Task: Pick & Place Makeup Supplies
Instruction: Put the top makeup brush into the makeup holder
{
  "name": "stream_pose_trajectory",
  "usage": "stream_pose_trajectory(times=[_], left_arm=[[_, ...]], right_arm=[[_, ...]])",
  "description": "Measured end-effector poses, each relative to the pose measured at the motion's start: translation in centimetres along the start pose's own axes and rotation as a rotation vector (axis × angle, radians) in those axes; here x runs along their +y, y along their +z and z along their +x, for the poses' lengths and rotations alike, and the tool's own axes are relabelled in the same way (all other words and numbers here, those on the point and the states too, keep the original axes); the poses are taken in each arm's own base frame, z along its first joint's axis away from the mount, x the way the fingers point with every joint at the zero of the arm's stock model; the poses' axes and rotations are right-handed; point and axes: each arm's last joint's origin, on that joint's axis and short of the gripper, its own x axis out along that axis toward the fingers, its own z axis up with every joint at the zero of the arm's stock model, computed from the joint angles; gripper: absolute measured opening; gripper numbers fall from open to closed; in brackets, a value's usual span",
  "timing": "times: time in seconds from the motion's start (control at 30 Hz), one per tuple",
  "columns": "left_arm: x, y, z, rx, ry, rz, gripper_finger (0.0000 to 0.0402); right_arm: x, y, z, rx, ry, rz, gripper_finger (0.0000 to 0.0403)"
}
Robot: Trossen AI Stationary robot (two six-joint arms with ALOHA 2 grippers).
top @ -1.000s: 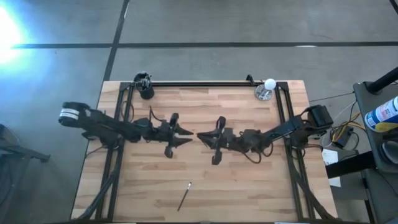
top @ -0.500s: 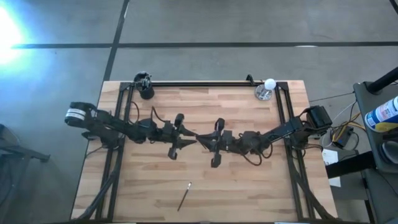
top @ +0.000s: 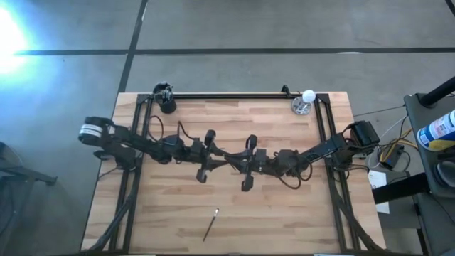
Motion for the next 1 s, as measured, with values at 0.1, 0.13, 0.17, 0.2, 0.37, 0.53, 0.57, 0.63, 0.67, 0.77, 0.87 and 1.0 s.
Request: stream_pose_trajectory(times=[0.1,0.13,0.17,0.2,0.37,0.53,0.57,0.63,0.67,0.77,0.87,1.0], left_arm=[[0.0,0.0,0.1,0.000,0.001,0.021,0.0110],[0.0,0.0,0.1,-0.001,0.001,0.030,0.0106],[0.0,0.0,0.1,-0.001,0.000,0.035,0.0099],[0.0,0.1,0.1,0.000,0.000,0.040,0.0089],[0.0,0.3,0.0,0.005,0.011,0.054,0.0016],[0.2,0.9,-0.4,0.073,0.099,0.080,0.0012],[0.2,1.1,-0.6,0.098,0.131,0.090,0.0011],[0.5,1.7,-1.0,0.136,0.194,0.111,0.0009],[0.7,2.0,-1.3,0.149,0.220,0.116,0.0009],[1.6,3.1,-2.2,0.188,0.286,0.122,0.0009],[3.3,3.6,-3.1,0.233,0.377,0.134,0.0009],[6.4,4.4,-4.8,0.292,0.536,0.176,0.0009]], right_arm=[[0.0,0.0,0.0,0.001,0.001,0.000,0.0027],[0.0,0.0,0.0,0.001,0.001,-0.001,0.0027],[0.0,0.0,0.0,0.001,0.001,-0.003,0.0027],[0.0,0.0,0.0,0.001,0.001,-0.005,0.0027],[0.0,0.0,0.0,0.001,-0.007,0.000,0.0027],[-0.2,-0.1,0.0,0.007,-0.068,-0.009,0.0034],[-0.2,-0.1,0.0,0.010,-0.091,-0.012,0.0038],[-0.3,-0.2,-0.1,0.016,-0.116,-0.030,0.0046],[-0.3,-0.2,-0.1,0.019,-0.120,-0.038,0.0051],[-0.4,-0.4,-0.2,0.026,-0.130,-0.049,0.0062],[-0.5,-0.5,-0.3,0.034,-0.135,-0.088,0.0067],[-0.5,-0.7,-0.5,0.041,-0.136,-0.096,0.0060]])
